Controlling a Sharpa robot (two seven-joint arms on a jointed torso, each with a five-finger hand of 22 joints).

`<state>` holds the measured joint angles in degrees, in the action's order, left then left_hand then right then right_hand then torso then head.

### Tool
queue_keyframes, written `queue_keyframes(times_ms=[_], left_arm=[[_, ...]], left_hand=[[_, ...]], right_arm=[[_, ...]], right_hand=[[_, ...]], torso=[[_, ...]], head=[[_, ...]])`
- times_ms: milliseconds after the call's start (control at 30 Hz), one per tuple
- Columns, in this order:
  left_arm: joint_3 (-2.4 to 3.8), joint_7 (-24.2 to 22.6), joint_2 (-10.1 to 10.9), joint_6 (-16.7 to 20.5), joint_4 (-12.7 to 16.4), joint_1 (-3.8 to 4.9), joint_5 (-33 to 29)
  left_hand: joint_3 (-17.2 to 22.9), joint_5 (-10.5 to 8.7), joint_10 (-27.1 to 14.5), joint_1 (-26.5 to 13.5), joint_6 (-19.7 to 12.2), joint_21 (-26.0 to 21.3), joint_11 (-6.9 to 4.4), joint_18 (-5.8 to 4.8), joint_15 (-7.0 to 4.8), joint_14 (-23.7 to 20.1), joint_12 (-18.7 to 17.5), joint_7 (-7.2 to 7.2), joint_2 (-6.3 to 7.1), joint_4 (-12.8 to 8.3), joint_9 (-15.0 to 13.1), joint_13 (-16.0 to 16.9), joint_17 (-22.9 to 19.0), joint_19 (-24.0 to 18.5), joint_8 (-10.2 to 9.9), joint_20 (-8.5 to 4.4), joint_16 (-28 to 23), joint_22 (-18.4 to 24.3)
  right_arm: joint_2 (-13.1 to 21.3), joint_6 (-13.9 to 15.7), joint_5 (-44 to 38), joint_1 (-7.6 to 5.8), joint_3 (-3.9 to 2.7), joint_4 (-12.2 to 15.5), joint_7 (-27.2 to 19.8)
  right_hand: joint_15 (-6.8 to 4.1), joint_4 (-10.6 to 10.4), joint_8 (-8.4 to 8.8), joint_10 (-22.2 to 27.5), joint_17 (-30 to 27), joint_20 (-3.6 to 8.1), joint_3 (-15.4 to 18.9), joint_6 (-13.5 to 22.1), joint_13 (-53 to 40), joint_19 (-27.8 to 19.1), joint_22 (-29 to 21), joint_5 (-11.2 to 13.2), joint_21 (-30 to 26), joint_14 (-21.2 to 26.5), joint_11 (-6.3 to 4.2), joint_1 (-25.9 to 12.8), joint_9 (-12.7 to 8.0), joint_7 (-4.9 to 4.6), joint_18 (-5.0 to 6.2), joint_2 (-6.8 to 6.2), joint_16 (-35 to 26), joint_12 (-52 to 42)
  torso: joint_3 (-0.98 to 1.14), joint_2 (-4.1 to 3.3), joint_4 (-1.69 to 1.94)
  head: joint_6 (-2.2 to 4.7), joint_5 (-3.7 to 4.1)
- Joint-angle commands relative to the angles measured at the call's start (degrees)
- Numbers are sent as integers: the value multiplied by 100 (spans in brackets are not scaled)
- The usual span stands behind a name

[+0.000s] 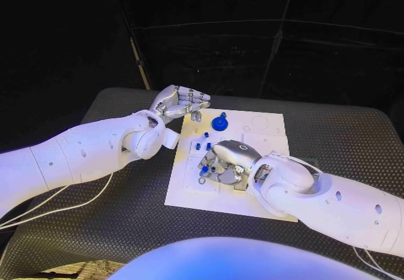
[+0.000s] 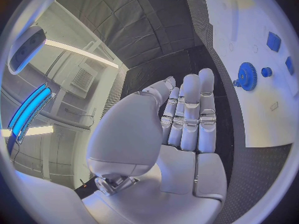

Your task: Assemble the parts on the task board

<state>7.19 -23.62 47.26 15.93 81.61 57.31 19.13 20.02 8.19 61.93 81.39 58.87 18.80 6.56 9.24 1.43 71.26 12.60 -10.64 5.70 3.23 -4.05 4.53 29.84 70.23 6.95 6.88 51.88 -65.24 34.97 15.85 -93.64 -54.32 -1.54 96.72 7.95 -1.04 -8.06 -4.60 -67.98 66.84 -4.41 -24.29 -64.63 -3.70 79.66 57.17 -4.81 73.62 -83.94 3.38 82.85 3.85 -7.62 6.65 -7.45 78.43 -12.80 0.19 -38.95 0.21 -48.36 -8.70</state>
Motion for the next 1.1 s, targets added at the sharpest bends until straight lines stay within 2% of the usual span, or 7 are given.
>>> queue_keyframes(times_ms=[33,367,1100], left_arm=[[5,-32,-14,-76,-1,3,-19],[5,-28,-20,-83,0,2,-19],[5,-27,-22,-93,16,2,-19]], left_hand=[[19,-1,-25,-34,-48,-29,-6,107,-7,-33,34,-11,1,3,3,-7,-5,-29,-11,2,-21,5],[19,-1,-25,-34,-48,-29,-6,107,-7,-33,34,-11,1,3,3,-7,-5,-29,-11,2,-21,5],[19,-1,-25,-34,-48,-29,-6,107,-7,-33,34,-11,1,3,3,-7,-5,-29,-11,2,-21,5]], right_arm=[[-32,-284,-127,-8,2,1,-74],[-107,-502,-262,-8,10,-98,15],[-246,-628,-424,11,50,-300,28]], right_hand=[[-24,16,11,-28,0,-2,-30,-7,-3,43,5,-24,29,-228,20,-34,5,-18,-95,-19,34,16],[-24,20,12,-28,-5,-3,-31,-7,-3,43,7,-26,30,-227,20,-34,5,-19,-95,-21,32,19],[-22,31,16,-31,-23,-4,-37,-7,-4,41,4,-36,30,-223,22,-34,6,-20,-95,-19,24,27]], torso=[[-7,-5,6],[-15,-1,13],[-2,-8,9]], head=[[-13,1],[-40,-13],[-60,-54]])
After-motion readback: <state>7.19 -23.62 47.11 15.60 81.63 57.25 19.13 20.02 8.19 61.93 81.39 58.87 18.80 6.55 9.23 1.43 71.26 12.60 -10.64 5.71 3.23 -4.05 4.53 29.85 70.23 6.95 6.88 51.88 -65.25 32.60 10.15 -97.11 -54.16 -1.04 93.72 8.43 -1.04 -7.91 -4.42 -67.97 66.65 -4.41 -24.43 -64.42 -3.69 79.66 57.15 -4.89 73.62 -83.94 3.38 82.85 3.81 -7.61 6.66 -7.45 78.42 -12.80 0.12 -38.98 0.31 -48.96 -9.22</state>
